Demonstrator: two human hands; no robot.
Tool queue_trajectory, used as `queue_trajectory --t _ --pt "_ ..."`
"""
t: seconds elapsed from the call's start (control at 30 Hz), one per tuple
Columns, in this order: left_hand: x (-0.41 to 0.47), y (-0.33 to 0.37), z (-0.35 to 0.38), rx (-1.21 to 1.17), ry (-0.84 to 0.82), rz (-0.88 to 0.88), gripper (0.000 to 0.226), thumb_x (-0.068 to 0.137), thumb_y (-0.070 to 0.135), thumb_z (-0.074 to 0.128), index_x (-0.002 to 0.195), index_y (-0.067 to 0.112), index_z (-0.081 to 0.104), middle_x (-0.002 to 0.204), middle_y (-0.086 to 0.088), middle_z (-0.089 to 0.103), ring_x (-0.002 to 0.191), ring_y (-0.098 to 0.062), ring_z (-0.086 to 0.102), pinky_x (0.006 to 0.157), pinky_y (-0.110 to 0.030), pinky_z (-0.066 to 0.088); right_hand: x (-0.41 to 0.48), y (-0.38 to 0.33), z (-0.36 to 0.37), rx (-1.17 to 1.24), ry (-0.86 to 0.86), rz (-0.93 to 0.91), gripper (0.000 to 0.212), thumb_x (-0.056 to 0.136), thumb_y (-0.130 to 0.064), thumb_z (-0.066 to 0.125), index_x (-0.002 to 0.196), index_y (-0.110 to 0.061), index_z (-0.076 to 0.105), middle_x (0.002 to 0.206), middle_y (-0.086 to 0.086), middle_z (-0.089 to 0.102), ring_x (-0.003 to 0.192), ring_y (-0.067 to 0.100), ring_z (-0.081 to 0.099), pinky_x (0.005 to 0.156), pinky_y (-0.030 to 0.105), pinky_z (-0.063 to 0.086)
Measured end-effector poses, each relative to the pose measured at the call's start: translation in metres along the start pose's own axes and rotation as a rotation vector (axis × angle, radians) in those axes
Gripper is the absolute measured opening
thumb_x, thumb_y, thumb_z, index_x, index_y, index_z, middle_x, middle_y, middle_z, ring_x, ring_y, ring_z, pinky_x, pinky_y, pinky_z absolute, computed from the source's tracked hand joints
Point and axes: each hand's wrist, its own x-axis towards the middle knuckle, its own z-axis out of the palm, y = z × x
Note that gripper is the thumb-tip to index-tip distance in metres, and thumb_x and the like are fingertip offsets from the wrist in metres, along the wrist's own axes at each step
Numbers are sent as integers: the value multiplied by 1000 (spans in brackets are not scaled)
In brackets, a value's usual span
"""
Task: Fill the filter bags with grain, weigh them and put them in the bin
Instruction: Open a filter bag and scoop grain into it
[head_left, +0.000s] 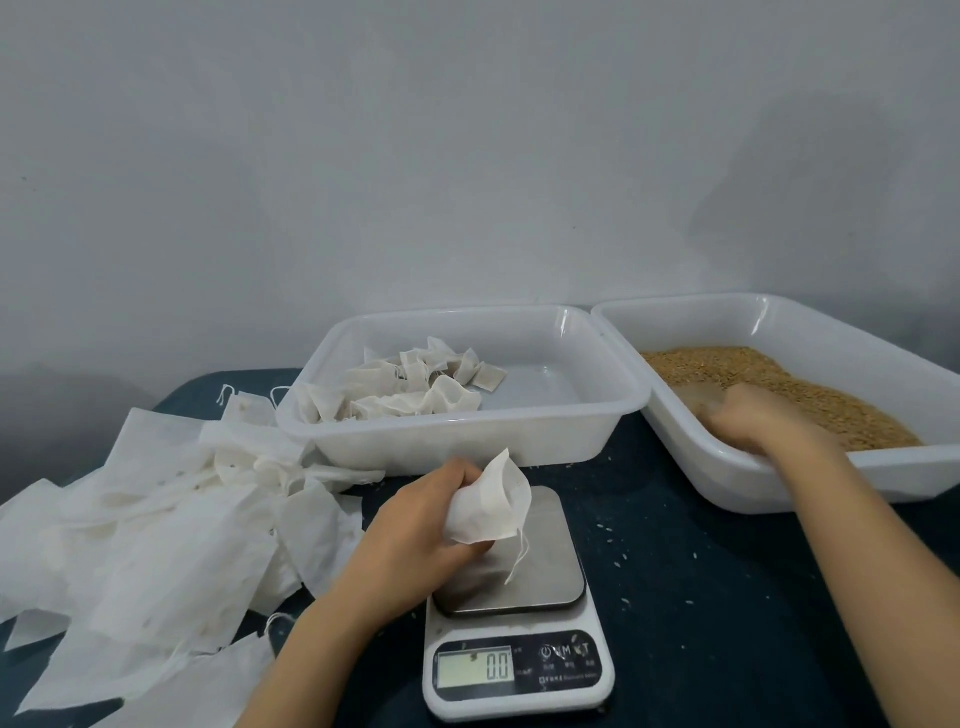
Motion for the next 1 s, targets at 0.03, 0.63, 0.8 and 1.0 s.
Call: queue_trajectory --t 0.03,0.63,0.8,1.0 --pt "0 0 0 2 0 -3 27 76 42 66 97 44 49 100 29 62 91 1 60 71 -16 45 -1 0 -1 7 13 0 28 97 -23 49 76 -7 57 81 9 63 73 24 58 66 32 44" --pt "0 0 0 47 -20 -5 26 75 42 67 95 46 49 100 34 59 91 4 57 70 -17 42 9 -3 0 262 -165 -94 66 101 -3 31 157 -34 14 159 10 26 100 29 59 72 34 51" --pt "0 1 1 37 -27 -2 26 74 42 66 94 46 50 98 33 60 90 4 57 67 -15 39 6 -4 -2 327 -81 -18 13 101 -8 41 110 -10 50 72 8 53 51 19 47 45 26 35" --pt "0 -2 -2 8 51 -20 26 71 52 57 95 50 49 97 31 61 88 3 58 66 -12 40 7 4 0 404 52 -12 48 102 -29 46 142 -2 43 106 16 59 88 27 58 79 37 42"
